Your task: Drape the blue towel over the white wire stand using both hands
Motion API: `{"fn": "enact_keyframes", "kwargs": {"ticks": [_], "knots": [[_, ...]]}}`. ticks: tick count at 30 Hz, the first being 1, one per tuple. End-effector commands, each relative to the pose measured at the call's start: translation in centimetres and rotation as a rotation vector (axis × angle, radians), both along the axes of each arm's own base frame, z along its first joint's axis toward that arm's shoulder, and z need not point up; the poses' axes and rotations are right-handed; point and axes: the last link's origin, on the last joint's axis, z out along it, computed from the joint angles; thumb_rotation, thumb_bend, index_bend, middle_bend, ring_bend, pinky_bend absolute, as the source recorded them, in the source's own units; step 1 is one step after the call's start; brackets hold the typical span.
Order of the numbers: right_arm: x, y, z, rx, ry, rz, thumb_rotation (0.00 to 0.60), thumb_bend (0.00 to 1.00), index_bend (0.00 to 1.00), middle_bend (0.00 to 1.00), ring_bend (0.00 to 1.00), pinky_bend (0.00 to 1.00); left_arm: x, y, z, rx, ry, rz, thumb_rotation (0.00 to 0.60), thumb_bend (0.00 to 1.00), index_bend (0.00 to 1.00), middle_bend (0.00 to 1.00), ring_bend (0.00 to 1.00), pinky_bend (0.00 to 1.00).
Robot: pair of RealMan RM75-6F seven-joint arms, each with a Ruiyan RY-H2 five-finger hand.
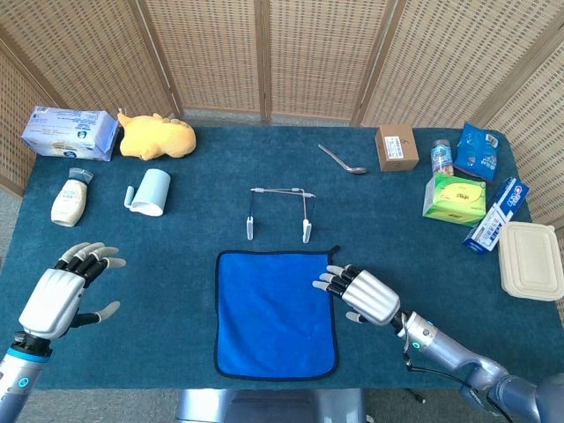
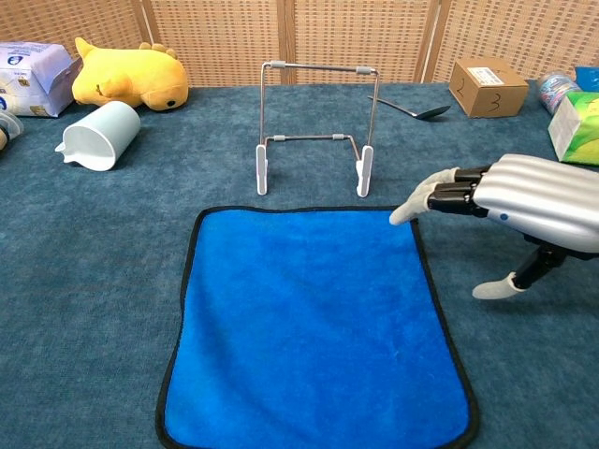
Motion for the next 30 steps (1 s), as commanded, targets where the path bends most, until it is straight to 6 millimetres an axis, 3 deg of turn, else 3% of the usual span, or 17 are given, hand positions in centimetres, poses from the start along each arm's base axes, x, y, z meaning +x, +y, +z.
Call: {"fn": "enact_keyframes", "kwargs": {"ticks": [1,30], "knots": [[0.2,-0.2,-0.4,0.007,0.001,0.005,0.600,0.07,0.20,0.24,0.18,0.37,-0.1,0.0,0.0,0.002,0.000,0.001,0.600,0.29,0.31,0.26,0.21,0.17],[0.5,-1.5,-2.6,0.032,0.026,0.006,0.600,0.06,0.21,0.24,0.18,0.36,-0.5,-0.1,0.0,0.001,0.000,0.012,0.600,0.29,0.32,0.26,0.21,0.17]]}}
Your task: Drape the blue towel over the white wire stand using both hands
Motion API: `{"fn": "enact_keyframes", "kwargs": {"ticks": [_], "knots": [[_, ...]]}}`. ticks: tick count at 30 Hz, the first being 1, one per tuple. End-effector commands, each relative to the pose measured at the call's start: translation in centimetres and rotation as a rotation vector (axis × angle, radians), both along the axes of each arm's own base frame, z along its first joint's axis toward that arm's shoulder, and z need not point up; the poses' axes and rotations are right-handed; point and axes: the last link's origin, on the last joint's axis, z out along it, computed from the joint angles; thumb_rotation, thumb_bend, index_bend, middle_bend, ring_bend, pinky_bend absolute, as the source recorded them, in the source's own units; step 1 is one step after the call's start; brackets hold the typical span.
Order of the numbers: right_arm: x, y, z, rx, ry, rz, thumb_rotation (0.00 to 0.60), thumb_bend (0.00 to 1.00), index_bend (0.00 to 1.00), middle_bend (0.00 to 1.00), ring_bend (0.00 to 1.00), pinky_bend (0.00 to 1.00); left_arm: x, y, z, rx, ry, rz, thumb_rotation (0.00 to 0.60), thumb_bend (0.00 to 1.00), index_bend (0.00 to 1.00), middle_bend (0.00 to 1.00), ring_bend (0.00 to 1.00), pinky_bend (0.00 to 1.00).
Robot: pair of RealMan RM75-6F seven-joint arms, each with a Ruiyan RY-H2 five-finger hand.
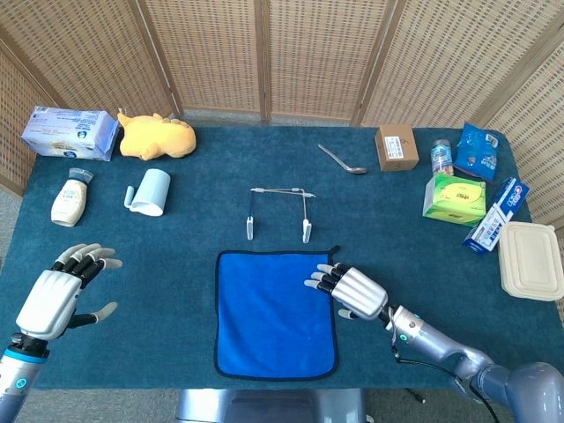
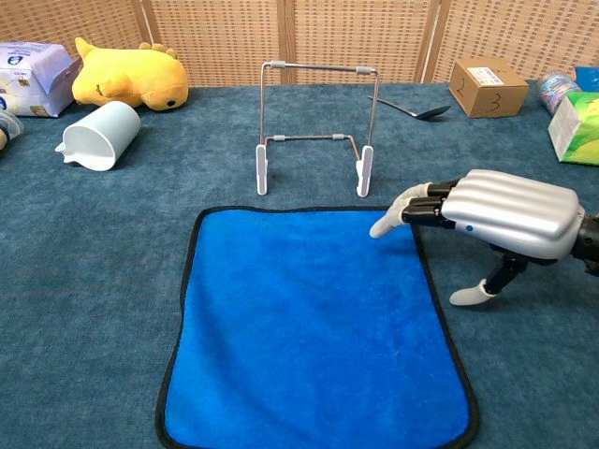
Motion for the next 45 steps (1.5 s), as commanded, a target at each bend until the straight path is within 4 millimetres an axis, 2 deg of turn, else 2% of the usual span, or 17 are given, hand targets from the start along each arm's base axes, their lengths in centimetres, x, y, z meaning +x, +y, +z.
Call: {"fn": "enact_keyframes", "kwargs": {"ticks": [1,22,32,38,45], "knots": [[0.1,-0.1,-0.1,0.000,-0.001,0.001,0.600,0.06,0.21,0.24,0.18,0.36,0.0,0.0,0.0,0.001,-0.001,-0.001,0.600,0.29,0.32,0.26,0.21,0.17],[1.2,0.0,-1.7,0.022,0.006,0.003,0.600,0.06,0.21,0.24,0.18,0.36,-0.5,-0.1,-0.1,-0.003,-0.012,0.009,0.600,0.29,0.32,0.26,0.21,0.17],[2.6,-0.4,-2.3,0.017,-0.019,0.009,0.600,0.07,0.21,0.24,0.18,0.36,-1.0,-0.2,0.0,0.002,-0.019,0.018,0.600,0.29,0.32,0.26,0.21,0.17],[3.0,-0.3,-2.8,0.021,-0.019,0.013,0.600,0.12,0.21,0.24,0.18,0.36,-1.2,-0.2,0.1,0.004,-0.022,0.021,0.600,0.29,0.32,0.26,0.21,0.17],[3.5,0.0,-3.3,0.027,-0.038,0.015,0.600,0.29,0.22,0.25,0.18,0.35,-1.5,-0.3,0.3,0.008,-0.024,0.025,0.600,0.29,0.32,0.26,0.21,0.17]]}}
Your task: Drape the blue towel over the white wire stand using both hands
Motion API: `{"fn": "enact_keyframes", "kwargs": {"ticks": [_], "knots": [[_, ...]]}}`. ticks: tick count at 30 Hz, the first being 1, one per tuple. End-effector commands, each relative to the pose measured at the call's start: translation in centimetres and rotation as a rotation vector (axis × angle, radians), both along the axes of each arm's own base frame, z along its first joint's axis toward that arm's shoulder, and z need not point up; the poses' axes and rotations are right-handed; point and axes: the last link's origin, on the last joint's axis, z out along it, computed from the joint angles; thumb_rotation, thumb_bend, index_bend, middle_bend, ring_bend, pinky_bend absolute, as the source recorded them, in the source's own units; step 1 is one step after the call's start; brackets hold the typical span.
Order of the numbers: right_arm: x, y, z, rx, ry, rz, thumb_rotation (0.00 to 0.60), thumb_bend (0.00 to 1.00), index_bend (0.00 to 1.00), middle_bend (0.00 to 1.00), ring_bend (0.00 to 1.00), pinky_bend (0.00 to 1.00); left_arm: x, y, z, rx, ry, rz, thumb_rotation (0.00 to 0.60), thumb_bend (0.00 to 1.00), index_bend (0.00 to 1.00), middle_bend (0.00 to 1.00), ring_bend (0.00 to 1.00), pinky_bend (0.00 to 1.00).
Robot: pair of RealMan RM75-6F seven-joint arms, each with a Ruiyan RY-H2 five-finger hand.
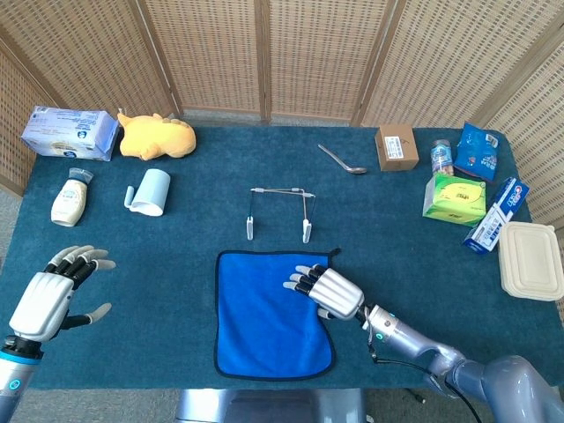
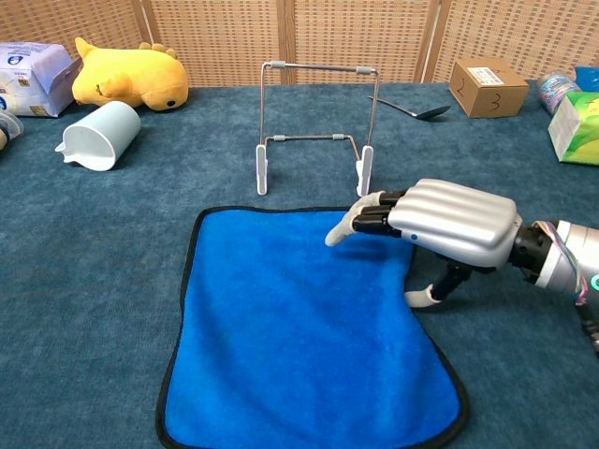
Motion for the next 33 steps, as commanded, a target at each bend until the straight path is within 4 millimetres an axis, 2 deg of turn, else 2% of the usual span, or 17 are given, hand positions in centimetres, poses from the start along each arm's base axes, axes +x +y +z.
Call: {"fn": "enact_keyframes", "kwargs": {"ticks": [1,4,9,14,22,26,33], "knots": [[0.2,0.0,-0.1,0.000,-0.014,0.002,0.600,0.33,0.23,0.25,0.19,0.35,-0.1,-0.1,0.0,0.001,-0.002,0.001,0.600,0.29,0.32,0.26,0.21,0.17],[0.3,0.0,-0.1,-0.004,-0.022,0.001,0.600,0.43,0.24,0.25,0.20,0.35,-0.2,-0.1,0.0,0.000,-0.004,0.002,0.600,0.29,0.32,0.26,0.21,0.17],[0.4,0.1,-0.2,-0.016,-0.039,-0.010,0.600,0.47,0.29,0.26,0.21,0.35,-0.3,-0.1,0.0,-0.001,-0.005,0.003,0.600,0.29,0.32,0.26,0.21,0.17],[0.3,0.2,-0.4,-0.018,-0.050,-0.016,0.600,0.46,0.42,0.27,0.22,0.36,-0.3,-0.1,0.0,-0.001,-0.005,0.003,0.600,0.29,0.32,0.26,0.21,0.17],[0.1,0.4,-0.6,-0.014,-0.059,-0.012,0.600,0.40,0.68,0.35,0.26,0.37,-0.5,0.0,-0.3,-0.010,0.010,0.007,0.600,0.29,0.32,0.26,0.21,0.17],[0.1,0.5,-0.5,-0.018,-0.068,-0.017,0.600,0.39,0.73,0.37,0.28,0.37,-0.8,0.2,-0.4,0.018,0.114,-0.013,0.600,0.29,0.34,0.26,0.21,0.17],[0.2,0.7,-0.3,-0.025,-0.090,-0.031,0.600,0.39,0.74,0.37,0.28,0.37,-1.2,0.6,-1.8,0.040,0.259,-0.099,0.600,0.29,0.35,0.28,0.21,0.18]]}}
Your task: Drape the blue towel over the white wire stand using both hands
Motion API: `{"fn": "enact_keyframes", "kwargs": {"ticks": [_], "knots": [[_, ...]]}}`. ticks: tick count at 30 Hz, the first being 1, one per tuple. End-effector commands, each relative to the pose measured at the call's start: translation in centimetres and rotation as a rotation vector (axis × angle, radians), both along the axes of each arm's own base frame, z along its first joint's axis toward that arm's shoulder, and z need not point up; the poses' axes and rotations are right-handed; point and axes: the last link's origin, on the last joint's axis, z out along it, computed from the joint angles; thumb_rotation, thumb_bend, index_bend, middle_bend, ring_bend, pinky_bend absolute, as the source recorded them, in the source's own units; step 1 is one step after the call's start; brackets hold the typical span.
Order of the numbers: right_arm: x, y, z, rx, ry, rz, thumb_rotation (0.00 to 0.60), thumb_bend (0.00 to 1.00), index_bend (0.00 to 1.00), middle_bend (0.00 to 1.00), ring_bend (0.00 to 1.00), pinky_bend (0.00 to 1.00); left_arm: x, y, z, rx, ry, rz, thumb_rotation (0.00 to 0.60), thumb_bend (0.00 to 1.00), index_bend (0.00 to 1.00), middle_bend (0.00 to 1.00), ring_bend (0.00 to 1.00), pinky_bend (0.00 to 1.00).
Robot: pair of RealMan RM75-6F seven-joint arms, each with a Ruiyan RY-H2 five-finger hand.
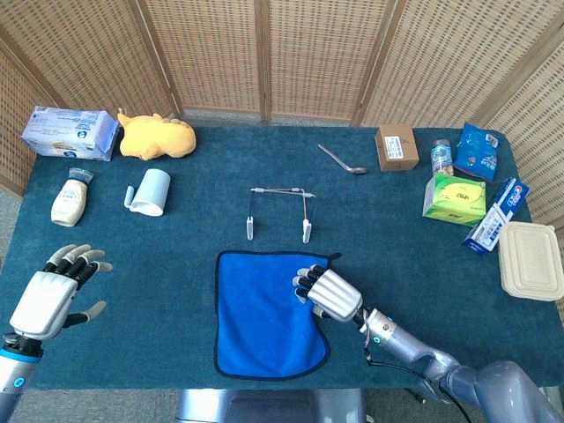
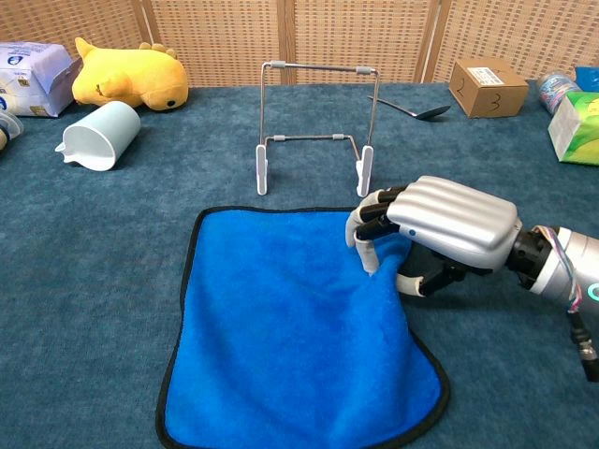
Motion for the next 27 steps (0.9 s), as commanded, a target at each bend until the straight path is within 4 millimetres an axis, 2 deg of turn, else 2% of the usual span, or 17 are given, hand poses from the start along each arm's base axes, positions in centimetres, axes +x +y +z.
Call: {"fn": "enact_keyframes", "kwargs": {"ticks": [1,11,21,27], "knots": [[0.1,0.1,0.1,-0.003,-0.012,-0.003,0.600,0.39,0.74,0.37,0.29,0.37,-0.2,0.2,-1.4,-0.026,0.043,-0.048,0.600,0.29,0.35,0.28,0.21,0.18],[0.5,0.3,0.3,-0.003,-0.040,-0.017,0.600,0.40,0.73,0.37,0.29,0.37,0.4,2.2,-5.3,-0.129,0.000,-0.212,0.600,0.29,0.33,0.26,0.21,0.18],[1.0,0.5,0.6,0.000,-0.052,-0.034,0.600,0.40,0.73,0.37,0.29,0.37,2.8,4.7,-8.9,-0.319,-0.031,-0.309,0.600,0.29,0.31,0.23,0.19,0.17],[1.1,0.5,0.6,-0.002,-0.061,-0.046,0.600,0.40,0.73,0.37,0.29,0.37,3.6,5.9,-10.9,-0.405,-0.001,-0.366,0.600,0.29,0.30,0.22,0.17,0.16]]}}
